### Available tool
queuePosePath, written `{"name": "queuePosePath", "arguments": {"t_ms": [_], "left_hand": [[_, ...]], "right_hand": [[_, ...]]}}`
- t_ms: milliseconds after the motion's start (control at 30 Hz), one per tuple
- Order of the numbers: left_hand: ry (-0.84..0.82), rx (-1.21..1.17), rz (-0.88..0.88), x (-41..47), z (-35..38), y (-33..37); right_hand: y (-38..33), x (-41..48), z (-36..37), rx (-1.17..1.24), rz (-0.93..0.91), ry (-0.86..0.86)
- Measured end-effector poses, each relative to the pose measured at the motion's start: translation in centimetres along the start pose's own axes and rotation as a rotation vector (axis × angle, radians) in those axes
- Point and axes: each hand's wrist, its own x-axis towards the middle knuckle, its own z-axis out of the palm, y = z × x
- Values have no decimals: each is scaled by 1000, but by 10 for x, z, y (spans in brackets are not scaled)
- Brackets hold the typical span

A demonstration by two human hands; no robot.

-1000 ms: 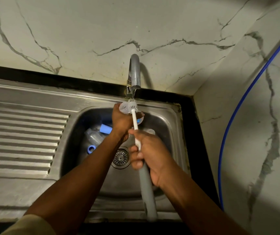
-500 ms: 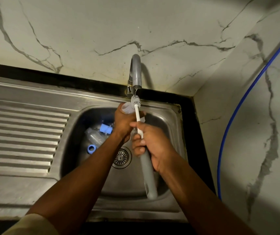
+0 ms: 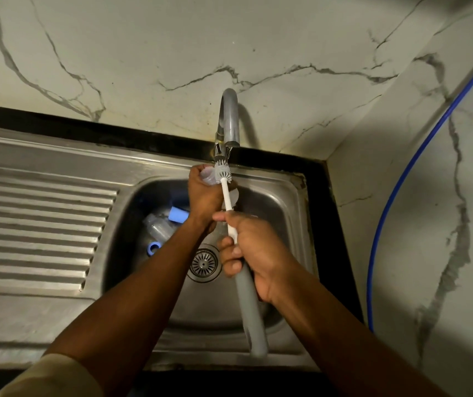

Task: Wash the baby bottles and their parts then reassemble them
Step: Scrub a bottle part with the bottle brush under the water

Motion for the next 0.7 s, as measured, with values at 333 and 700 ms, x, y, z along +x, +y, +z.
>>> {"name": "queuePosePath", "arguments": {"t_ms": [333,700], "left_hand": [[72,3,-5,-2,-5,6],[9,-103,49,-3,-7,-3]], "right_hand": [[-2,-2,-1,18,1,-65],[3,-1,5,53,-13,-16]]}}
